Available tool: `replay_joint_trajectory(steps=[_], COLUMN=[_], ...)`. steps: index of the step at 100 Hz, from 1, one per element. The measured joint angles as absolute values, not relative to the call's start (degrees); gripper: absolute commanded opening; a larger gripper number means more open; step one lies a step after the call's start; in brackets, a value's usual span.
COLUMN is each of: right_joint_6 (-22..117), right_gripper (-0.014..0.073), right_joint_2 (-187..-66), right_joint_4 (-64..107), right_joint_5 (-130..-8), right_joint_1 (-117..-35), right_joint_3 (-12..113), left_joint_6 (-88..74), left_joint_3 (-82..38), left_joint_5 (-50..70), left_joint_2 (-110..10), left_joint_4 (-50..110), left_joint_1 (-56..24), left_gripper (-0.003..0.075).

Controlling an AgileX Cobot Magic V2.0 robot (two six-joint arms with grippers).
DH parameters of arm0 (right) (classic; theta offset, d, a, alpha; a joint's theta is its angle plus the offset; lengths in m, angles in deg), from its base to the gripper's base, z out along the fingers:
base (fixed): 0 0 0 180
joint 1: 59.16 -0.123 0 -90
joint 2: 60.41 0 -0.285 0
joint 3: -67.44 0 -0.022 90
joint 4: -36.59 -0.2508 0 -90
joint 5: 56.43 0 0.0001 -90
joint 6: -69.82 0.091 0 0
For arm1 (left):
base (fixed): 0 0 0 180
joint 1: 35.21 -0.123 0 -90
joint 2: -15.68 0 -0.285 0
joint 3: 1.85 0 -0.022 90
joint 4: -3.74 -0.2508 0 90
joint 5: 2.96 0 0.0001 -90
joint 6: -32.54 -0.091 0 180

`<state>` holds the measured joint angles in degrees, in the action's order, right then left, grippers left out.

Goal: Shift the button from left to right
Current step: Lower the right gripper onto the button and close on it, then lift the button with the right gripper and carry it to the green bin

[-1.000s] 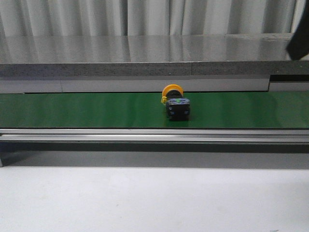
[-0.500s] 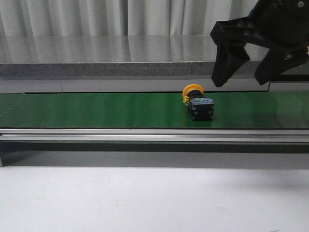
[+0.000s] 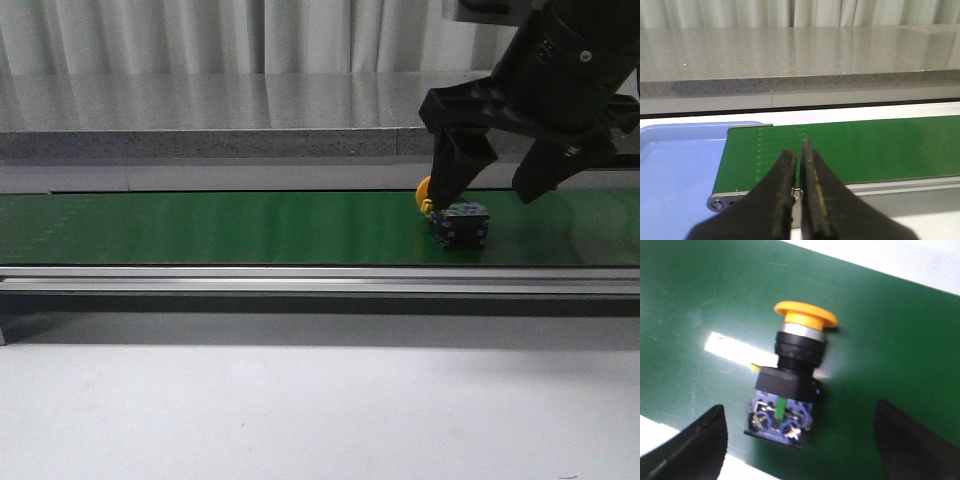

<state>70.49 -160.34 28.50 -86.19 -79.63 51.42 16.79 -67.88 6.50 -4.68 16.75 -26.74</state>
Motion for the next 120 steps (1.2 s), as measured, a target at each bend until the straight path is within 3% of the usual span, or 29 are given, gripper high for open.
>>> replay_joint_trajectory(steps=[22,45,55,92,120], right_joint_6=[70.46,70.46,70.46,70.46,70.36], right_gripper=[0.0520,0.0209,0.0141,0.0136,0.0136], right_joint_2=[-162.67,-164.55,-164.55,-156.32,-152.69], right_joint_4=[32.44,33.25,33.59,43.35,48.68], right_joint_5=[-84.33,-85.86,-87.20,-95.68,-101.24], right_joint_1=[-79.24,-76.61,-76.25,-75.37,-63.88], right_joint_3=[51.42,51.42,51.78,57.29,58.93], left_joint_6=[16.79,16.79,16.79,16.79,16.79], left_joint_3=[-67.88,-67.88,-67.88,-67.88,-67.88], left_joint_5=[6.50,6.50,6.50,6.50,6.50], left_joint_2=[-4.68,-4.68,-4.68,-4.68,-4.68], left_joint_4=[16.75,16.75,16.75,16.75,16.75], left_joint_1=[-26.74,-26.74,-26.74,-26.74,-26.74], left_gripper=[0.0005,0.0005,0.0005,0.0005,0.0005])
